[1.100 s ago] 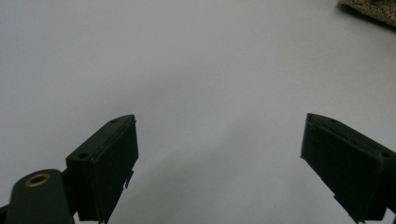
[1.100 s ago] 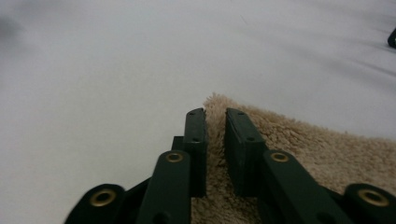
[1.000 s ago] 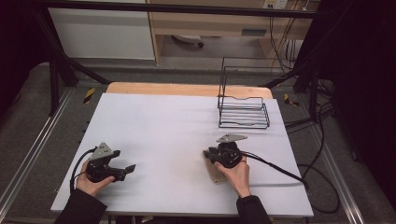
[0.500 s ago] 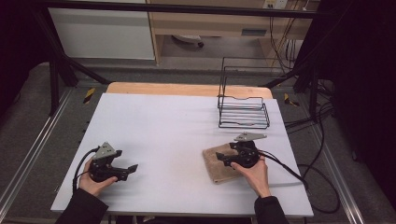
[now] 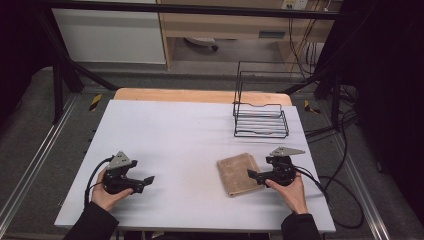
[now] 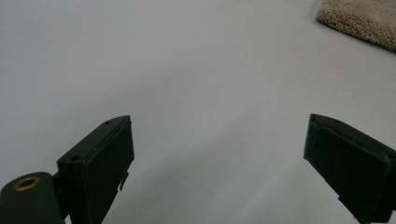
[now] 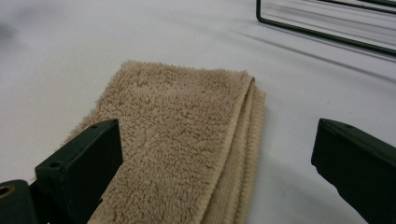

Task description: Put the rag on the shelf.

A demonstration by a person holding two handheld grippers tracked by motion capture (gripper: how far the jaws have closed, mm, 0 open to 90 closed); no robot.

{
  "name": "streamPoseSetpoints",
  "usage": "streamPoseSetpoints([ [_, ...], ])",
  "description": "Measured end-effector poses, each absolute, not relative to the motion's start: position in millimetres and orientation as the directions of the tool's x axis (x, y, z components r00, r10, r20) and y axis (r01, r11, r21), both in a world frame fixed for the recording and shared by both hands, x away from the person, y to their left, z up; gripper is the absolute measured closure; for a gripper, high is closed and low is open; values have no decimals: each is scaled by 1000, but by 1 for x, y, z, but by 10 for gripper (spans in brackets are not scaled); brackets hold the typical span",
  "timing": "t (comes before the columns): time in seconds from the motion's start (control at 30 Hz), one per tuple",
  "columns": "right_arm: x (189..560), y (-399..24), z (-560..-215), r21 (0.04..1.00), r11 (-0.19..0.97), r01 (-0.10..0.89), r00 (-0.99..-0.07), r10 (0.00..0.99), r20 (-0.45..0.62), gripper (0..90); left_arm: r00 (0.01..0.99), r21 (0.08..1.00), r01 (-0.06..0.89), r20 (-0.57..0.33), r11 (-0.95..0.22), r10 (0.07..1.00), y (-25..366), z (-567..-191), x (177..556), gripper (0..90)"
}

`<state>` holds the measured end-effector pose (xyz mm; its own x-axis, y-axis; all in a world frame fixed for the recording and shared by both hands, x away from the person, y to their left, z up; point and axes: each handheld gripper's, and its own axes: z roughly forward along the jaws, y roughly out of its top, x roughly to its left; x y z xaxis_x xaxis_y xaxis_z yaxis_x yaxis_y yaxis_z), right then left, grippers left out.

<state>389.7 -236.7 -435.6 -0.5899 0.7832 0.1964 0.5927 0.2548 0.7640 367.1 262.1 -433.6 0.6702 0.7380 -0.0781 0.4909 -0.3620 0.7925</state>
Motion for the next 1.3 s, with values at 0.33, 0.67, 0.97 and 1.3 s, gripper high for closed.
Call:
streamPoseSetpoints([
  [0.33,378,-250,-442,765,266,587,-601,776,190,22,693,775,487,-62,-403,718,226,-430,374,87],
  [0.67,374,-256,-442,773,255,581,-609,767,204,164,727,766,477,-70,-430,683,171,-420,390,96],
  [0.97,370,-249,-443,784,290,549,-640,749,172,567,745,769,467,-75,-437,663,144,-420,397,104],
  [1.3,372,-243,-449,750,298,591,-625,757,192,771,748,775,475,-107,-416,655,122,-424,404,111],
])
